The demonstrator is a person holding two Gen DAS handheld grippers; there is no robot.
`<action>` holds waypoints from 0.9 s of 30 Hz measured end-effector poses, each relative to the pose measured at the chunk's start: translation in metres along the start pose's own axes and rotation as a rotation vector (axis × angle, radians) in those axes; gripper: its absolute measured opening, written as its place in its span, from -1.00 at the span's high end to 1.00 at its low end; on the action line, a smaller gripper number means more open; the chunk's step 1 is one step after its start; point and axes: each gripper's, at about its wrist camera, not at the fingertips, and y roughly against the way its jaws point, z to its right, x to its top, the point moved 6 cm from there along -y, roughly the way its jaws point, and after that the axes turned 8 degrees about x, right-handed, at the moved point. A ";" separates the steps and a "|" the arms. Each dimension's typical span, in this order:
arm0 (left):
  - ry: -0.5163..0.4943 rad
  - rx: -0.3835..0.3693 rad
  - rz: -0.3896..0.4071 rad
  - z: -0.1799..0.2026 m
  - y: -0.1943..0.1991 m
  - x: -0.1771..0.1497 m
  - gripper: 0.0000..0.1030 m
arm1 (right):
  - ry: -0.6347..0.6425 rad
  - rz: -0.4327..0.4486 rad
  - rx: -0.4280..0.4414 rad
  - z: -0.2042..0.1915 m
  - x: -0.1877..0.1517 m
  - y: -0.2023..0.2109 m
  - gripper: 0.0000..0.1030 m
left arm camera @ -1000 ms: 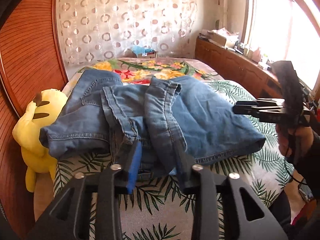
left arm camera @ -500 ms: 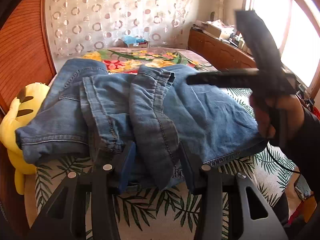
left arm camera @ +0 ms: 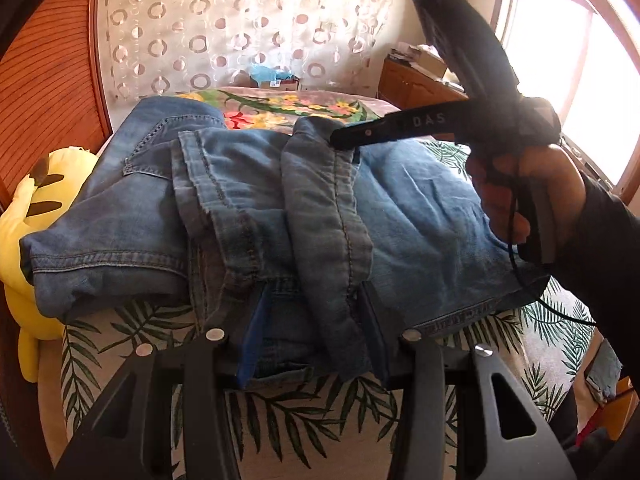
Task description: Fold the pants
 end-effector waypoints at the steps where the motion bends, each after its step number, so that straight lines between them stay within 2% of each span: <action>1: 0.006 -0.001 0.004 -0.002 0.002 0.000 0.12 | 0.015 0.002 0.009 -0.004 0.004 -0.001 0.86; 4: 0.026 -0.003 0.020 -0.011 0.007 0.000 0.12 | 0.072 0.008 0.048 -0.018 0.018 -0.006 0.88; 11: 0.079 0.000 0.047 -0.036 0.025 -0.001 0.12 | 0.205 -0.005 0.064 -0.055 0.052 -0.028 0.90; 18: 0.102 -0.006 0.069 -0.044 0.037 0.000 0.12 | 0.171 -0.043 0.032 -0.057 0.060 -0.056 0.89; 20: 0.097 -0.010 0.074 -0.040 0.039 0.002 0.12 | 0.151 -0.048 0.018 -0.058 0.060 -0.059 0.83; 23: 0.084 -0.019 0.081 -0.029 0.041 0.006 0.12 | 0.149 -0.023 0.033 -0.063 0.060 -0.051 0.62; 25: 0.076 -0.026 0.085 -0.024 0.041 0.010 0.12 | 0.147 0.003 0.043 -0.064 0.058 -0.036 0.37; 27: 0.062 -0.032 0.087 -0.014 0.039 0.013 0.12 | 0.150 0.021 0.035 -0.065 0.053 -0.023 0.30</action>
